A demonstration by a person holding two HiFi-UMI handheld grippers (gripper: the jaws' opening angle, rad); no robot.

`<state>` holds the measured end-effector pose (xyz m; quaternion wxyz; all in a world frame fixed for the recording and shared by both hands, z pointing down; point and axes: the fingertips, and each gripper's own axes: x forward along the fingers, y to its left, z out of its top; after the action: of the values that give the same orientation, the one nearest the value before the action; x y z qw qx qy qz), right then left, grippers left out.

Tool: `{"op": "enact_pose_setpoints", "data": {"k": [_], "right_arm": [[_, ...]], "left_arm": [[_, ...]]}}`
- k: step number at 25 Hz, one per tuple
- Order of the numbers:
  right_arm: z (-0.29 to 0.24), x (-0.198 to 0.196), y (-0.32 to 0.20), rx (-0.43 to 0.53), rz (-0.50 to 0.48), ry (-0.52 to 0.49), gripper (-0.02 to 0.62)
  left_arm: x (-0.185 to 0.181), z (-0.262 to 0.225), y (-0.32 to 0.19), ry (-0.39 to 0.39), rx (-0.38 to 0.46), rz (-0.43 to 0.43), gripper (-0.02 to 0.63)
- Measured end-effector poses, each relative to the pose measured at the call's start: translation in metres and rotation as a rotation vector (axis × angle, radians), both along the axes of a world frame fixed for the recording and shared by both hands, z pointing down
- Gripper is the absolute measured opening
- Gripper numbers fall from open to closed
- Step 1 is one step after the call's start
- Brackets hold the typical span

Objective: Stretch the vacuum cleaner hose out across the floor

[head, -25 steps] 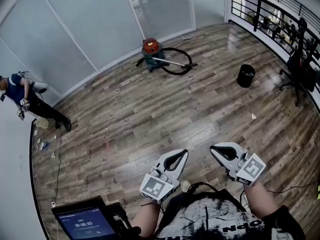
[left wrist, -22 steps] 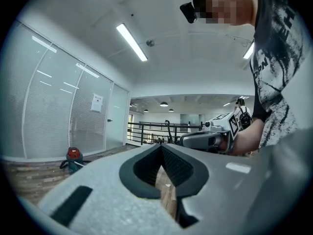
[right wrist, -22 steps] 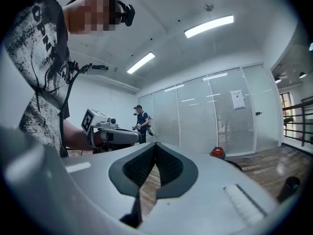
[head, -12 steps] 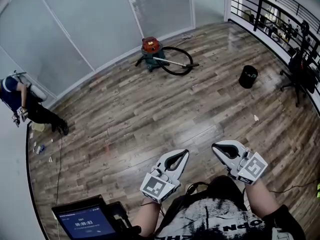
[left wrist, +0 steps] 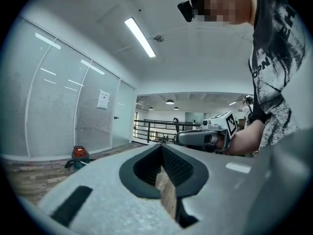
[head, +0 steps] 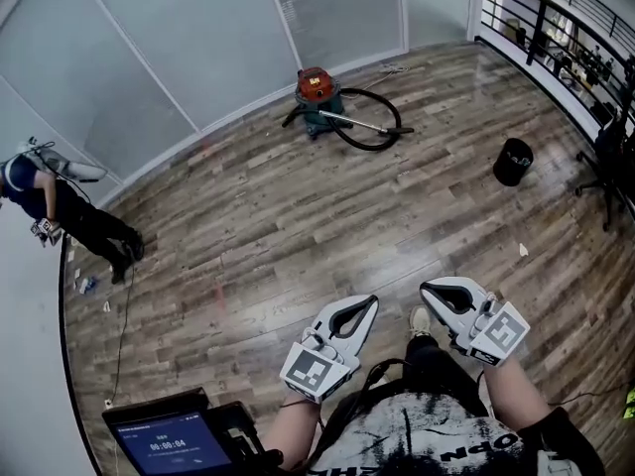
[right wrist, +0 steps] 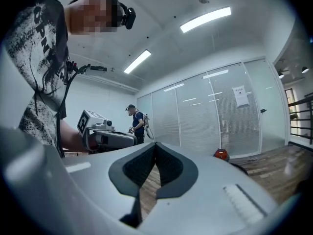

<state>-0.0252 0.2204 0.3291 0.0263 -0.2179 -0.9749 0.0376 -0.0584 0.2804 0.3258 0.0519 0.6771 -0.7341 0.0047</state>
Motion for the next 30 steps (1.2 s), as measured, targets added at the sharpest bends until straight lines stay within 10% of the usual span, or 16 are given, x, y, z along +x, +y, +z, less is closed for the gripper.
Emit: {"op": "enact_pose_setpoints", "data": {"k": [15, 30], "right_arm": [[-0.02, -0.105, -0.146, 0.015, -0.142, -0.034, 0.008], [-0.01, -0.166, -0.239, 0.018, -0.103, -0.032, 0.008]], "left_arm": [[-0.108, -0.027, -0.149, -0.013, 0.019, -0.125, 0.003], [-0.166, -0.009, -0.236, 0.015, -0.01, -0.077, 0.003]]}}
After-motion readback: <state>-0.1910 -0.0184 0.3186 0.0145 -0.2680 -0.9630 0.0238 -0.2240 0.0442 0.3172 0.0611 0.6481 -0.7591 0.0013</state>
